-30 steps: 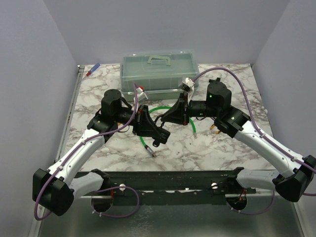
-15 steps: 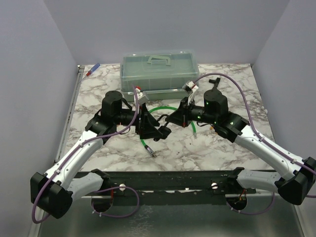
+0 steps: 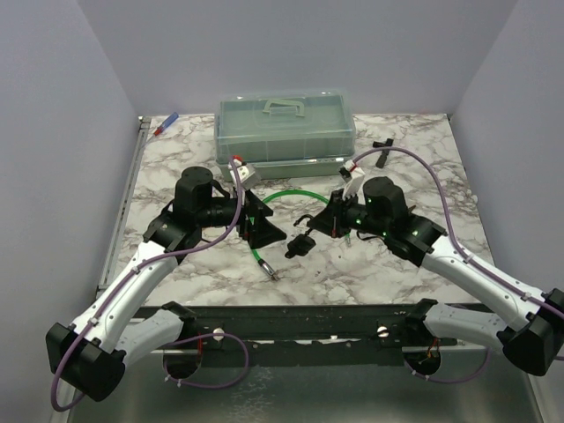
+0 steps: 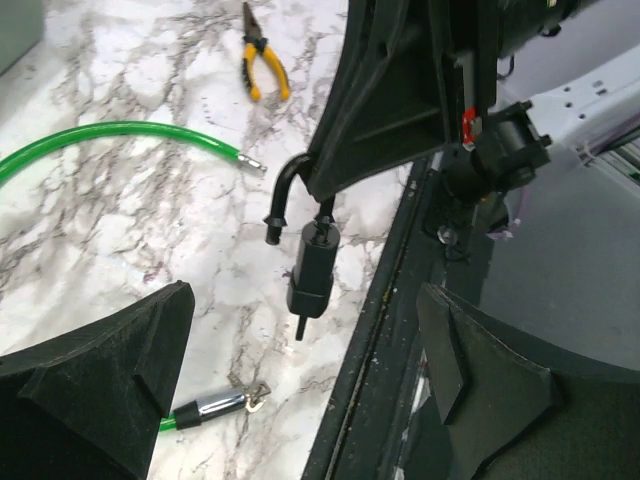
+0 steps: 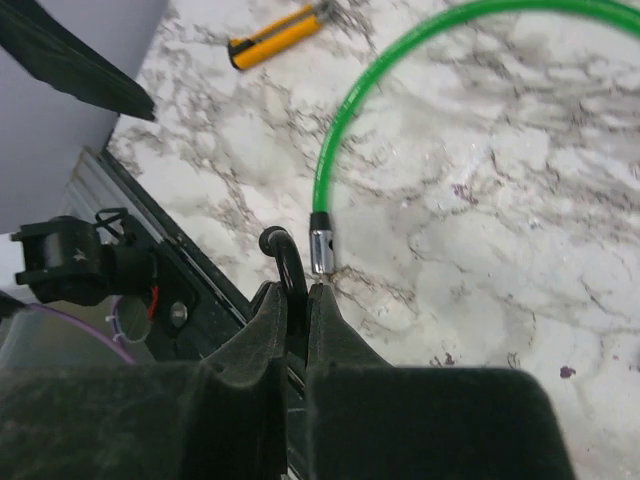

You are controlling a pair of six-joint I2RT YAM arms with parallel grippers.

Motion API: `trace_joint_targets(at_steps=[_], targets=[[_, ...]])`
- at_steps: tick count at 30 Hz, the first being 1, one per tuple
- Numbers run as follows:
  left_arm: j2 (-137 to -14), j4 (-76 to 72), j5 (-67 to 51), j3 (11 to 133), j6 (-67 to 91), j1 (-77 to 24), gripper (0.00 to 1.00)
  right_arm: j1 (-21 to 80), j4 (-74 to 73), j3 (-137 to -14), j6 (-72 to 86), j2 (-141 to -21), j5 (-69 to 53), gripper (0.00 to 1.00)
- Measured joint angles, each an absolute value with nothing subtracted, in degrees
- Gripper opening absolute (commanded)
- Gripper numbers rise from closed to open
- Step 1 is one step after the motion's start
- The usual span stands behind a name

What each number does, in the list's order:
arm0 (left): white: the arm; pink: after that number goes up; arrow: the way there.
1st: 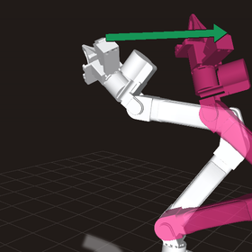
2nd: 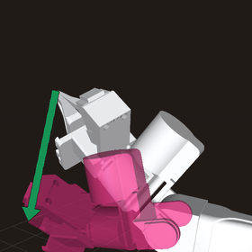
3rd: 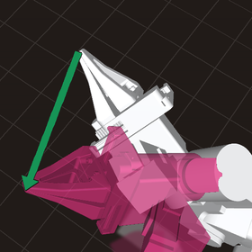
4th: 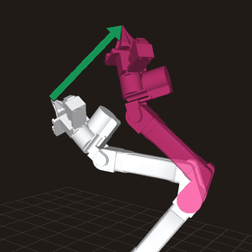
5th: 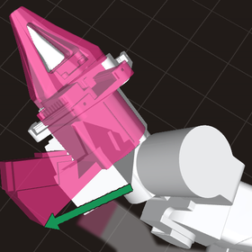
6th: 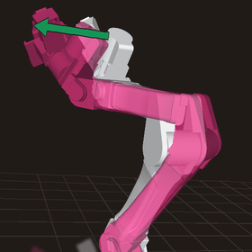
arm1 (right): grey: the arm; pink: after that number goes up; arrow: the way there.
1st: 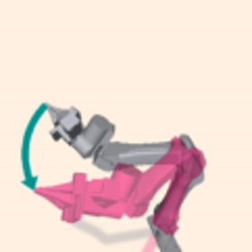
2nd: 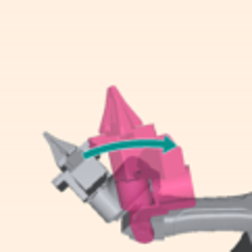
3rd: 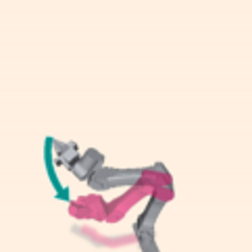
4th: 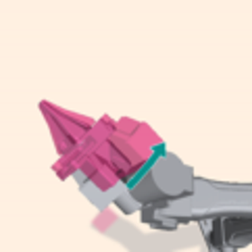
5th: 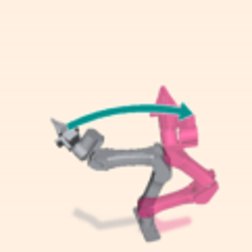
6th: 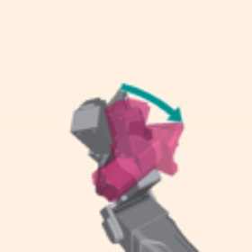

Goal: Unlock with the key

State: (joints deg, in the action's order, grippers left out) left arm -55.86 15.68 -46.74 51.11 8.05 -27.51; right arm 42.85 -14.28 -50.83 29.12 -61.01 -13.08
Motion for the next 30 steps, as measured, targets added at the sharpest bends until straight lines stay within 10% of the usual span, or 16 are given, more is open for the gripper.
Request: trace_joint_targets(at_steps=[30], targets=[[-56.75,16.16,-28.99,51.16,7.40,-27.51,0.97,26.26,5.45,-43.29,26.76,-88.64,-31.00,0.07]])
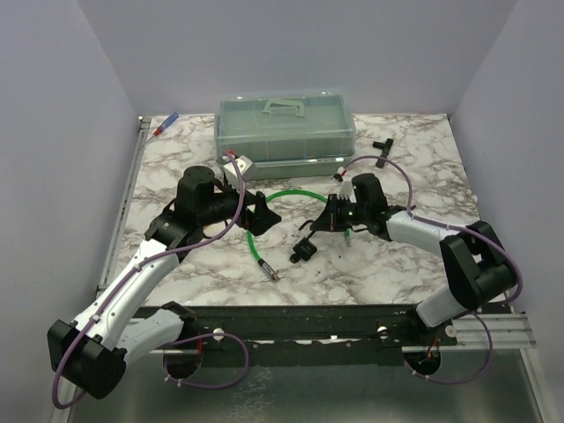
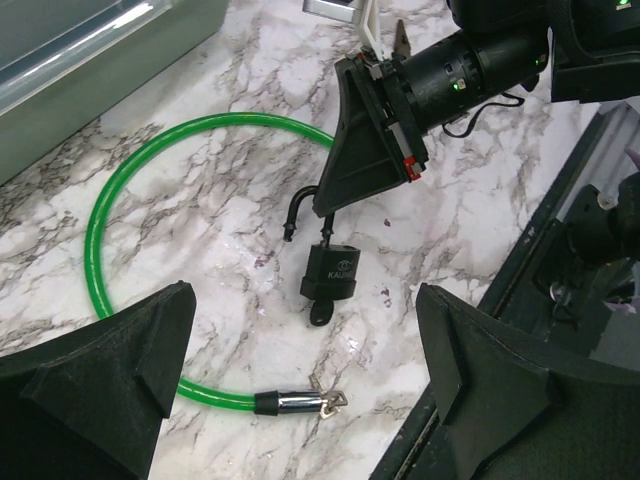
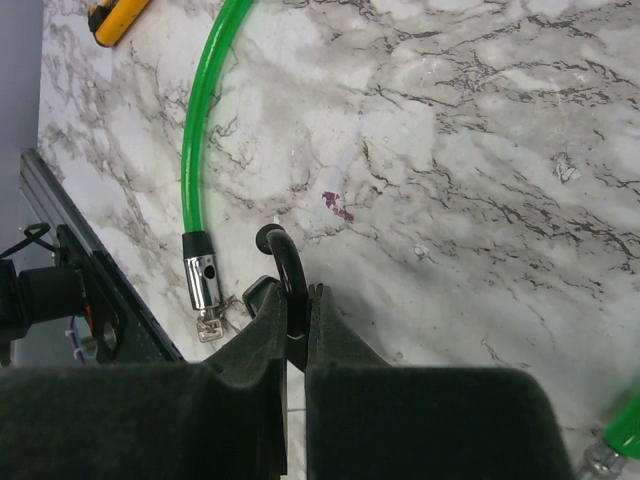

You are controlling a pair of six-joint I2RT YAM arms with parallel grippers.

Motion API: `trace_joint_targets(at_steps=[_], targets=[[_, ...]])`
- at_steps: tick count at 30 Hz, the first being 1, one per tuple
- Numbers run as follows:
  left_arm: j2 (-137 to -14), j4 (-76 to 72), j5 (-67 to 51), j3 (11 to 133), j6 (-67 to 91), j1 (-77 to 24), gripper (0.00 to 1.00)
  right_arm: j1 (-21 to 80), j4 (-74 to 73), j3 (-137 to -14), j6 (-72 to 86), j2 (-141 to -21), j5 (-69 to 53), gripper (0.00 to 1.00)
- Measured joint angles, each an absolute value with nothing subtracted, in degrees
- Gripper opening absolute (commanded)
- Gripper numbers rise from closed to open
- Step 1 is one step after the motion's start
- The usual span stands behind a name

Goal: Unlock with the key

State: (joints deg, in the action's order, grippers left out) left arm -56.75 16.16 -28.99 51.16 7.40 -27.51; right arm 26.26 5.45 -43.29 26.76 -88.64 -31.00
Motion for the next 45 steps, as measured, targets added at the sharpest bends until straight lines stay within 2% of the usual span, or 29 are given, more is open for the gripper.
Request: trace_joint_targets(at_steps=[3,5,7,13,14,15,16,23,33,38,45], targets=[[-56.75,16.08,-27.11,51.16,7.35,-27.51,0.97,25.10,5.52,-44.25,25.91,-90.67,-32.82,0.15],[-56.71,15.97,-26.04,51.16,7.31,-27.51,0.97,24.62,5.54,-44.99,25.21,-91.94,-33.76,0.24],[-56.58,15.94,-25.17,51.16,7.20,-27.51,0.97,24.25,5.52,-45.63,24.45,-92.95,-34.13,0.37],[-56.29,15.46,-22.76,51.16,7.16,-27.44,0.97,23.62,5.45,-47.11,22.57,-93.56,-33.78,0.68],[-56.29,15.46,-22.39,51.16,7.16,-27.38,0.97,23.62,5.43,-47.59,22.39,-93.56,-33.52,0.75],[-56.27,15.44,-22.13,51.16,7.16,-27.35,0.97,23.62,5.43,-48.01,22.26,-93.54,-33.10,0.89],[-56.25,15.42,-21.82,51.16,7.16,-27.33,0.97,23.62,5.26,-48.40,22.06,-93.43,-32.58,0.98],[-54.98,15.05,-19.99,51.13,7.18,-27.07,0.97,23.59,0.05,-50.85,20.91,-88.14,-26.89,1.00],[-50.81,13.72,-14.79,50.13,7.22,-27.07,0.99,23.55,-3.70,-52.18,20.86,-65.36,-14.68,1.00],[-47.75,12.71,-8.36,48.80,7.27,-27.05,0.99,23.55,-3.36,-49.23,22.70,-53.25,-9.02,1.00],[-43.86,11.62,5.43,47.22,7.46,-26.96,0.99,23.55,-3.95,-45.84,25.78,-43.57,-1.04,1.00]])
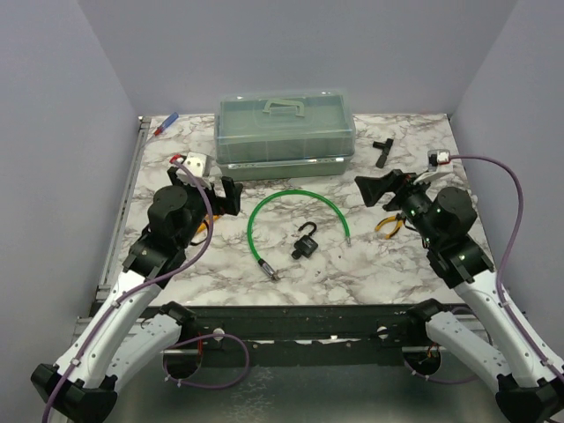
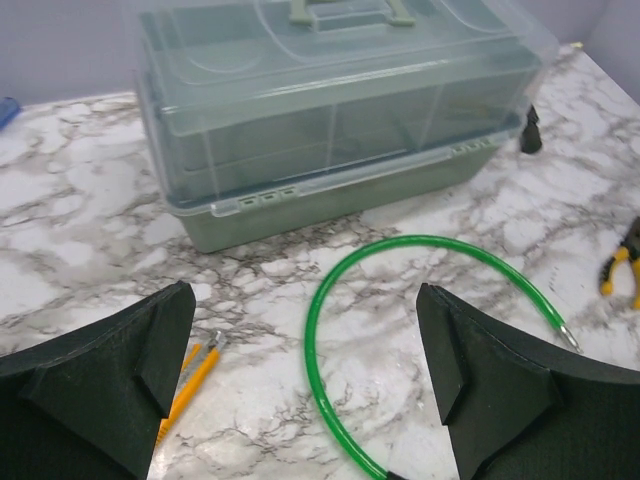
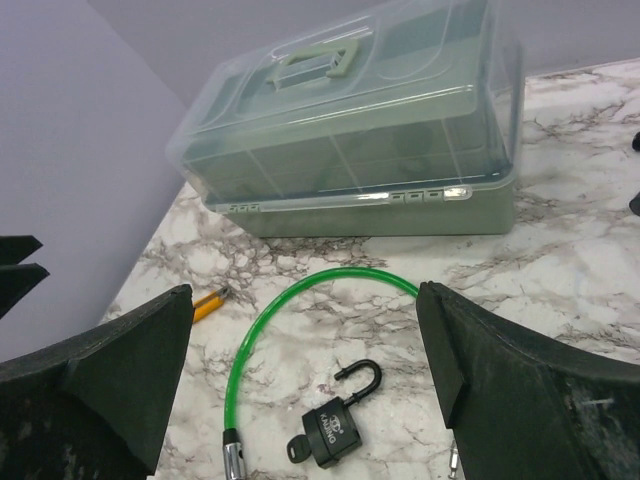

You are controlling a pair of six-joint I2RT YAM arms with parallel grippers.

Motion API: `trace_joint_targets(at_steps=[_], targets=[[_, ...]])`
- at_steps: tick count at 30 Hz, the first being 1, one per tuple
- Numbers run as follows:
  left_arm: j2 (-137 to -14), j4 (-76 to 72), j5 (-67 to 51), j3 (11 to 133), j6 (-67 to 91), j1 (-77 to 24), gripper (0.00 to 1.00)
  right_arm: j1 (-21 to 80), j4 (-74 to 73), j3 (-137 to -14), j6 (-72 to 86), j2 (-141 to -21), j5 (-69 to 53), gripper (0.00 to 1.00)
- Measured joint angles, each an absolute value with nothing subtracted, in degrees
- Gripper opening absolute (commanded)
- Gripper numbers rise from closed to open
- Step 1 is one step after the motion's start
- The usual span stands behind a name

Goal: Unlock with the key

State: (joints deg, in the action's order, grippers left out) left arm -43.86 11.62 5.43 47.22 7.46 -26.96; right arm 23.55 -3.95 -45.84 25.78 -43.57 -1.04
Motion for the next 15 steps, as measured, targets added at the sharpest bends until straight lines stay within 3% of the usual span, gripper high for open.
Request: trace_joint_targets(at_steps=[6,15], targets=[[-39.16,9.69,12.99,45.25,7.44,-26.96,0.99,23.55,-4.62,-40.38,26.98,-36.97,1.96,1.00],[-38.24,7.88,16.16,44.88,7.40,-26.96,0.99,23.55,-4.91,-39.79,27.18,-36.03,2.98,1.00]])
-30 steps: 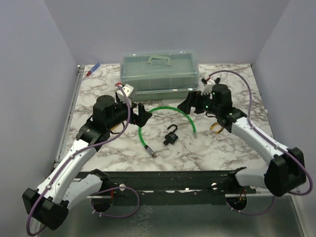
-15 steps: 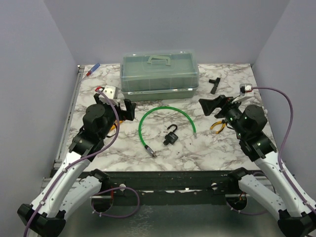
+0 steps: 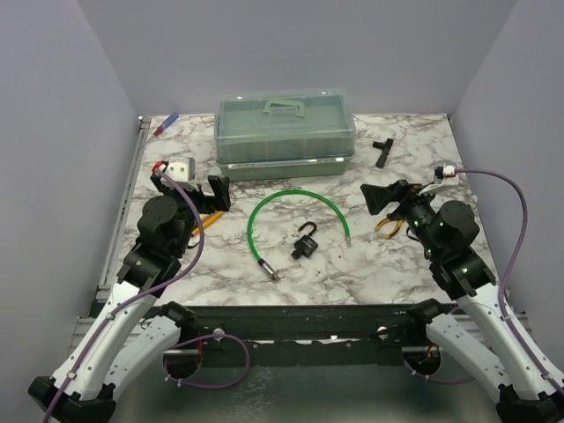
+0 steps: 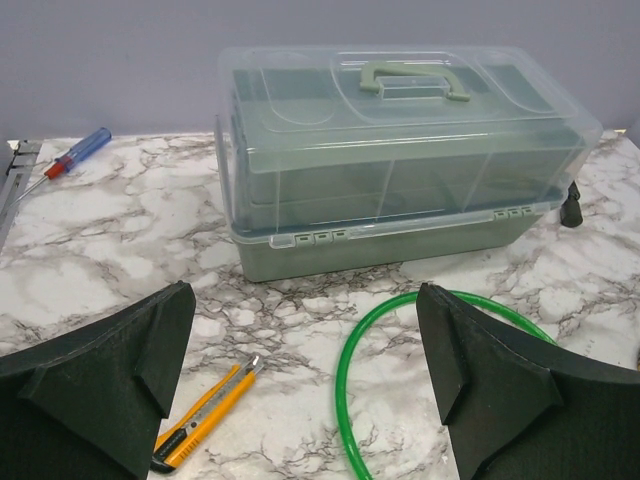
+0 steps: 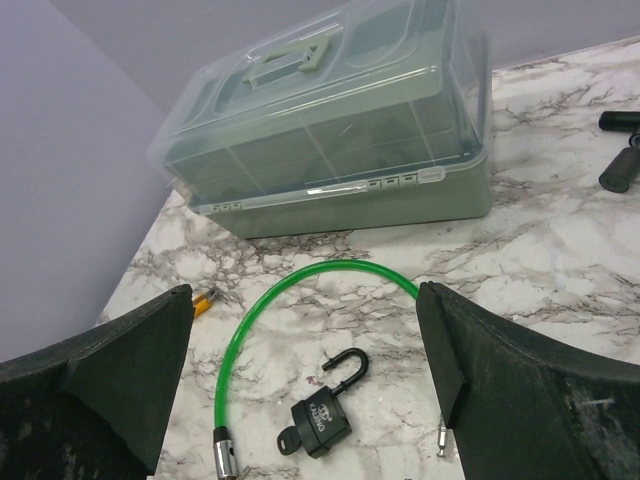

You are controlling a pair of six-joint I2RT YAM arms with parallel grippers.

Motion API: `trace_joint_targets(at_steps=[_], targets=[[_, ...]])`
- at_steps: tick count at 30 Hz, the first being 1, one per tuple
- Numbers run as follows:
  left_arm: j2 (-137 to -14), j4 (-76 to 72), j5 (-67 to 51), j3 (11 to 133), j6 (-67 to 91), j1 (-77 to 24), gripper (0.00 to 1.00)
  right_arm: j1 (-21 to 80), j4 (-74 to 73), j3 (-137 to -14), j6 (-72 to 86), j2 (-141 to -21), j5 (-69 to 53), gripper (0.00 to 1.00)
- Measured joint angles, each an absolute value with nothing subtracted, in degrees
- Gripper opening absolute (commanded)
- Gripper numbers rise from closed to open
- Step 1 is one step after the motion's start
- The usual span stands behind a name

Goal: Unlock with the key

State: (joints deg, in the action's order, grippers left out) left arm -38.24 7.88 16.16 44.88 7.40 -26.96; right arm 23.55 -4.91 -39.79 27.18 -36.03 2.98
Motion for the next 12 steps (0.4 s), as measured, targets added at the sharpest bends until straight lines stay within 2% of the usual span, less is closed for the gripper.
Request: trace_joint_targets(at_steps=[12], targets=[[-38.81,7.81,16.25,44.56,7.16,-26.96,0.99,23.55,-4.69,-39.66,26.89,-36.91,3.14,1.00]])
